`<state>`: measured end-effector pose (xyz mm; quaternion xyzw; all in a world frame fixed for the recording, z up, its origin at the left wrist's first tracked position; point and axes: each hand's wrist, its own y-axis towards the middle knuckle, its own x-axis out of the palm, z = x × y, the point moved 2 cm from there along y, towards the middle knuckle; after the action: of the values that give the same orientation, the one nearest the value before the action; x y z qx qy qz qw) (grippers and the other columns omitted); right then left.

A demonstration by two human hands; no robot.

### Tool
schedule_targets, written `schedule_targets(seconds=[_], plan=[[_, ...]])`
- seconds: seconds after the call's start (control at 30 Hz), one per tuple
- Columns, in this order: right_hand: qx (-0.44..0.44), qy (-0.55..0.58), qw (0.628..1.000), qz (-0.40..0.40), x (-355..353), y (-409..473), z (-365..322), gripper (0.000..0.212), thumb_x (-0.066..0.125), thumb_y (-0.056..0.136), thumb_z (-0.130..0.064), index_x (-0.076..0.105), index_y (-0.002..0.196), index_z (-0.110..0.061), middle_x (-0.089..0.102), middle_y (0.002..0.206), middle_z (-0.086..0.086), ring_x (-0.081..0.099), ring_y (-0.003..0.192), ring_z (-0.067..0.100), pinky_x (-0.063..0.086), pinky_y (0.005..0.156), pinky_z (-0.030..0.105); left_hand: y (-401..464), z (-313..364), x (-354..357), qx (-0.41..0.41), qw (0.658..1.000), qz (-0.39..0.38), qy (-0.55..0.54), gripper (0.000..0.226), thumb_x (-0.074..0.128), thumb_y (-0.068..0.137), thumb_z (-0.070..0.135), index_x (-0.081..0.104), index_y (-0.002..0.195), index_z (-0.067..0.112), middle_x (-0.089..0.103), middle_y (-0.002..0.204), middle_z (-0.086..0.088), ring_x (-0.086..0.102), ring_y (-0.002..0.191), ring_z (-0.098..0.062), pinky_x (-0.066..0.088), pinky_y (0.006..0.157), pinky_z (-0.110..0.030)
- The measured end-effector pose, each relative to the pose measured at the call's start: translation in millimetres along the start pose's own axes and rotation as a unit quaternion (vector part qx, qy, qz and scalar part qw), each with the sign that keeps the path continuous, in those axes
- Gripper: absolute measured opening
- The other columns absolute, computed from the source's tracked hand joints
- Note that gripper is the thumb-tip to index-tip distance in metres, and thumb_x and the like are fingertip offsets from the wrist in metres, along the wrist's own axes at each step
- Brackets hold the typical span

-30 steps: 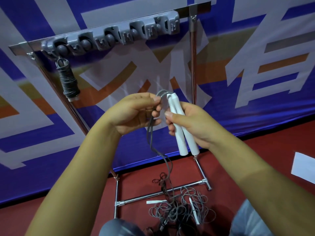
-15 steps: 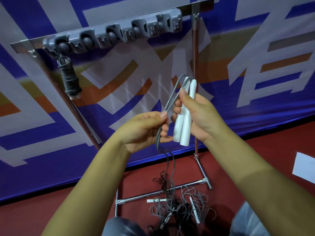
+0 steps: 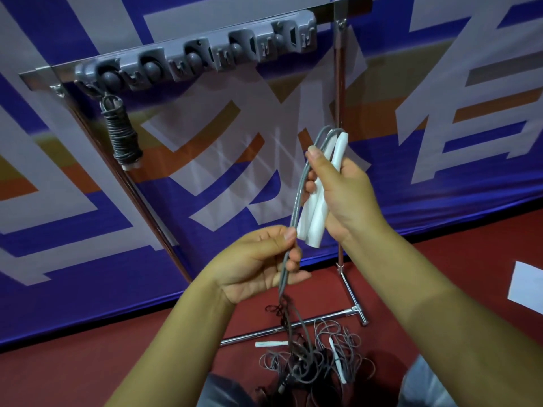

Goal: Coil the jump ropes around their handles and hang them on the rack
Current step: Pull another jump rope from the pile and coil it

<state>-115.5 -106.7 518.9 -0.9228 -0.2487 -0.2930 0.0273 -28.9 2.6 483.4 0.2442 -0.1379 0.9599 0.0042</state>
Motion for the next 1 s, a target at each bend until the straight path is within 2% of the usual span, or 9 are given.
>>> schedule_targets(seconds=[0.13,0.23,0.33,0.4,0.67,0.8,0.83,0.9,1.0], plan=[[-0.018,0.002,1.0,0.004,2.0,-2.3,-0.1,0.017,0.057,0.094,-0.016,0.052,0.078,-0.011,0.048,0.054,-0.006,0.047,0.046,0.004,0.044,0.047,0.019,1.5,-11.1,7.9,-0.023,0.994,0.003,-0.104,0.038,0.094,0.049,0.02,0.061,0.065,0.011,0.054,0.056,-0.003,0.049,0.041,-0.004,0.053,0.046,-0.023],[-0.038,-0.02,0.999,0.014,1.7,-3.5,-0.9,0.017,0.057,0.095,-0.017,0.054,0.079,-0.013,0.05,0.052,-0.008,0.049,0.048,0.003,0.045,0.049,0.018,1.9,-15.7,11.9,-0.04,0.984,0.006,-0.176,0.043,0.095,0.045,0.015,0.062,0.07,0.005,0.053,0.055,-0.004,0.05,0.039,-0.005,0.053,0.043,-0.024],[-0.054,-0.059,0.996,0.03,-0.1,-2.7,-1.7,0.013,0.057,0.095,-0.019,0.056,0.083,-0.015,0.054,0.06,-0.006,0.053,0.053,0.004,0.048,0.056,0.023,3.5,-20.4,12.7,-0.039,0.983,0.03,-0.179,0.05,0.097,0.039,0.016,0.064,0.075,0.003,0.054,0.055,-0.003,0.05,0.038,-0.005,0.053,0.043,-0.024],[-0.042,-0.037,0.998,0.027,0.6,-2.9,0.1,0.013,0.055,0.095,-0.017,0.055,0.083,-0.015,0.055,0.061,-0.005,0.054,0.054,0.006,0.046,0.055,0.027,6.0,-25.4,14.6,-0.039,0.986,0.039,-0.16,0.051,0.097,0.038,0.019,0.065,0.075,0.003,0.055,0.055,-0.003,0.05,0.038,-0.005,0.054,0.045,-0.024],[0.024,0.031,0.999,0.013,2.8,-6.0,4.1,0.015,0.054,0.096,-0.016,0.054,0.082,-0.012,0.054,0.06,-0.005,0.053,0.052,0.005,0.046,0.05,0.025,6.4,-35.6,14.8,-0.013,0.992,-0.005,-0.124,0.049,0.095,0.045,0.015,0.074,0.086,-0.003,0.06,0.062,-0.005,0.056,0.048,-0.007,0.059,0.066,-0.034],[0.05,0.064,0.997,-0.007,9.7,-9.7,1.7,0.016,0.054,0.096,-0.015,0.053,0.081,-0.011,0.053,0.059,-0.004,0.052,0.052,0.007,0.046,0.049,0.026,7.9,-41.0,11.2,-0.004,0.999,-0.026,-0.033,0.024,0.086,0.061,0.01,0.076,0.082,0.005,0.065,0.068,-0.006,0.062,0.058,-0.009,0.058,0.076,-0.043],[0.056,0.074,0.996,-0.014,11.5,-9.9,-0.6,0.016,0.054,0.096,-0.015,0.053,0.08,-0.011,0.053,0.06,-0.004,0.051,0.052,0.007,0.045,0.048,0.026,8.4,-42.7,8.6,0.0,1.0,-0.004,0.018,0.013,0.081,0.068,0.004,0.076,0.08,0.007,0.066,0.069,-0.006,0.063,0.06,-0.01,0.058,0.079,-0.044],[0.056,0.077,0.995,-0.024,13.0,-9.1,-8.4,0.015,0.054,0.096,-0.015,0.053,0.081,-0.012,0.053,0.062,-0.003,0.051,0.053,0.007,0.045,0.048,0.026,7.3,-43.5,1.1,0.022,0.993,0.061,0.098,0.009,0.071,0.078,0.001,0.075,0.076,0.009,0.068,0.071,-0.007,0.065,0.063,-0.013,0.058,0.08,-0.041],[0.053,0.058,0.996,-0.04,10.1,-9.7,-16.9,0.013,0.053,0.096,-0.015,0.053,0.083,-0.013,0.052,0.065,-0.001,0.05,0.053,0.007,0.045,0.047,0.025,-0.6,-31.4,-8.4,0.089,0.967,0.158,0.181,0.007,0.065,0.074,0.005,0.072,0.076,0.007,0.071,0.07,-0.008,0.068,0.061,-0.014,0.058,0.066,-0.026]])
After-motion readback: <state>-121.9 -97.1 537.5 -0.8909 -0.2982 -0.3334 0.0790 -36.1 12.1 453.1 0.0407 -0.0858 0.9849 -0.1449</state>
